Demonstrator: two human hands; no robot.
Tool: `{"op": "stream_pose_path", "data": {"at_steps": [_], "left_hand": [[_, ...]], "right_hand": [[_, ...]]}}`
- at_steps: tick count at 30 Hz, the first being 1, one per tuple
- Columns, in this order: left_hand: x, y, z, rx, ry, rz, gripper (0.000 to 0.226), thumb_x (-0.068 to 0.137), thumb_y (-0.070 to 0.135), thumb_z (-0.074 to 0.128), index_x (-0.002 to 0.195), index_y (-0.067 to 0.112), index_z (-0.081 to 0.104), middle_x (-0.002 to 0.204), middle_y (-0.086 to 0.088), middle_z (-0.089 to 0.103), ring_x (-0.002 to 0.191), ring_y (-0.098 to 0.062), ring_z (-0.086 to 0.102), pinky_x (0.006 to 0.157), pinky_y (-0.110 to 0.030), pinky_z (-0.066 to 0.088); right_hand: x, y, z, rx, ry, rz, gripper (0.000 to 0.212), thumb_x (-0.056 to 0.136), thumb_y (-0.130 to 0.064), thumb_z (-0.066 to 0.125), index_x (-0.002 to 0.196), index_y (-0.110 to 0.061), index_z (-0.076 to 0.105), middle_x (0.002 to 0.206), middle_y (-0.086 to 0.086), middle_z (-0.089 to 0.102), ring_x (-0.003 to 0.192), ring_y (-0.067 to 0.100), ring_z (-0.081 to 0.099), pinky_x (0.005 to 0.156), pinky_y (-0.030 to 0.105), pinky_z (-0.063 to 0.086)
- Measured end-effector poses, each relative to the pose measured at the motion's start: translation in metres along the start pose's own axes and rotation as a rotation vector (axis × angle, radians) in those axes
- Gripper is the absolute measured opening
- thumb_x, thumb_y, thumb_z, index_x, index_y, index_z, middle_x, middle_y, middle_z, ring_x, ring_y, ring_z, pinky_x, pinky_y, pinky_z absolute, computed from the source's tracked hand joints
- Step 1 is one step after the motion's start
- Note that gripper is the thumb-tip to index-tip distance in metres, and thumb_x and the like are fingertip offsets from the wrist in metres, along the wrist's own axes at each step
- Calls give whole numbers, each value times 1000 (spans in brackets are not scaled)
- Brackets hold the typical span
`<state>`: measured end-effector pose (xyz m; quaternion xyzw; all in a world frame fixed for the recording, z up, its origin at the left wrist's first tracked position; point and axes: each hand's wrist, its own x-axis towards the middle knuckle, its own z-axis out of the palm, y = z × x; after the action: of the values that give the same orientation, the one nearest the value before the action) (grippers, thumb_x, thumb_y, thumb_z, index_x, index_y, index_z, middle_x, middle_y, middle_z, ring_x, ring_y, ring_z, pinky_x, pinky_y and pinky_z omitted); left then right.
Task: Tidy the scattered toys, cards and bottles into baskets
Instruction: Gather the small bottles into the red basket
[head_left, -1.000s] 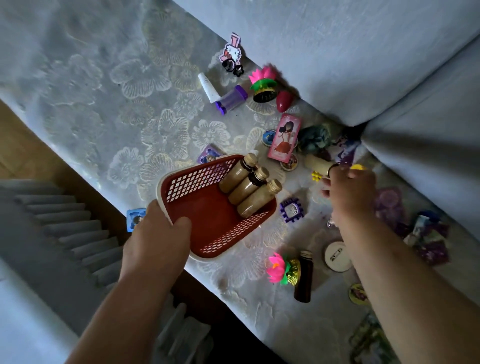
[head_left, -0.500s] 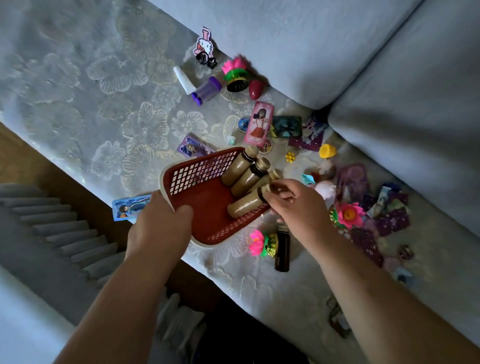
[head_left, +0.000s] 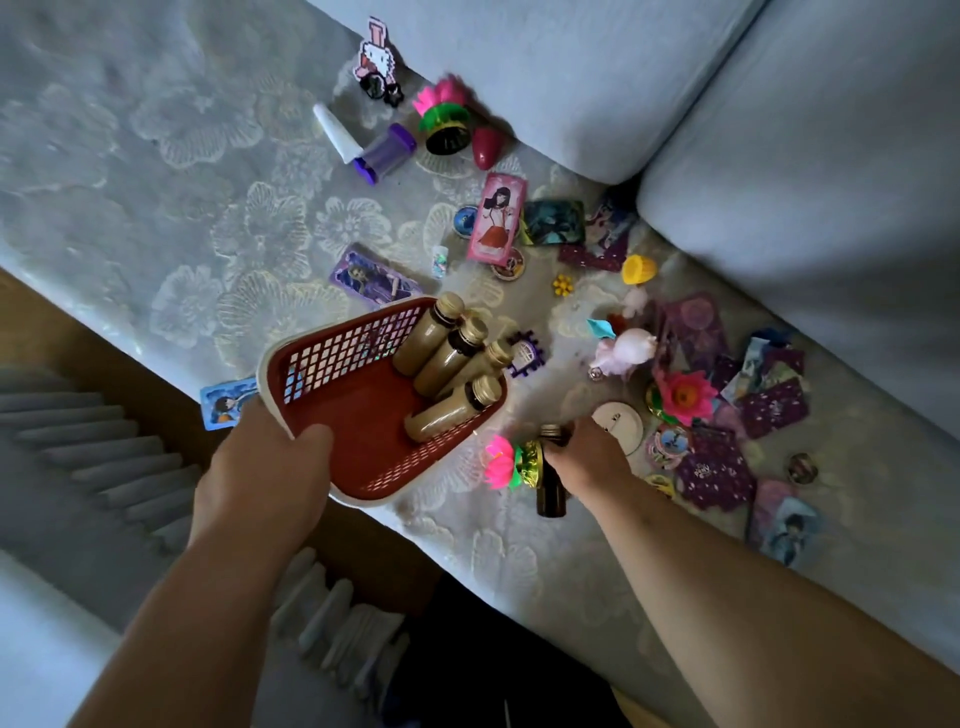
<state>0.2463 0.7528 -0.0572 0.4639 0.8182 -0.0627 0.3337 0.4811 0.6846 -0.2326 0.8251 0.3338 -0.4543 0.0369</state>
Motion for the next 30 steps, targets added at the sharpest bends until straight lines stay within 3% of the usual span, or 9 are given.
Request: {"op": "stream_pose_path", "data": {"at_steps": [3,7,10,14,17,19,26,30], "left_hand": [[-3,-1,-1,-2,2,0,42,73,39,47,110,22,53,96,-11,64,87,-37,60,84,-49,51],[-7,-7,-2,16,2,-5,30,87,27,51,115,17,47,99,-14,62,91,-37,58,84,-46,48],[-10,-11,-5,1,-8,0,33,88,27,51,118,16,47,102,-13,61,90,-35,55,79,-41,43],[-23,-17,-16,-61,7,-14,27,90,27,51,114,16,46,99,-9,59,86,-31,52,76,-37,39],[-34,-22,-28,-82,24,-19,22,91,27,50,109,16,43,93,-5,52,82,-28,47,75,-35,37],[-42,-31,-37,-102,39,-18,24,90,26,49,111,17,43,92,-4,52,81,-27,47,76,-35,37],[-62,-72,-64,-180,123,-78,28,91,24,48,118,18,45,97,-4,60,80,-24,49,73,-34,35],[-64,-99,-74,-220,158,-136,28,87,24,50,115,19,46,106,-12,66,95,-36,59,74,-36,39]], "right_hand": [[1,3,-12,39,-7,-18,38,74,-33,70,102,-9,59,89,9,68,79,26,67,69,37,57],[-19,-2,-46,138,240,-214,32,83,-26,64,109,-15,49,94,4,60,83,22,62,67,29,46],[-52,-24,-77,394,416,-347,24,89,-26,56,112,-19,49,93,0,63,80,17,64,67,35,53],[-100,-73,-98,652,307,-472,27,91,-27,58,116,-25,50,99,-3,67,87,12,67,78,37,56],[-122,-108,-88,500,177,-545,30,86,-31,64,113,-31,52,97,-8,68,86,3,66,80,30,56],[-133,-127,-75,341,144,-581,32,84,-36,64,113,-33,50,98,-10,66,88,7,65,80,33,55],[-152,-171,-37,-295,197,-777,35,88,-41,56,119,-26,53,114,-1,57,113,23,39,96,35,34],[-162,-187,-21,-390,155,-843,35,88,-34,55,123,-29,56,122,0,52,115,25,39,98,35,34]]}}
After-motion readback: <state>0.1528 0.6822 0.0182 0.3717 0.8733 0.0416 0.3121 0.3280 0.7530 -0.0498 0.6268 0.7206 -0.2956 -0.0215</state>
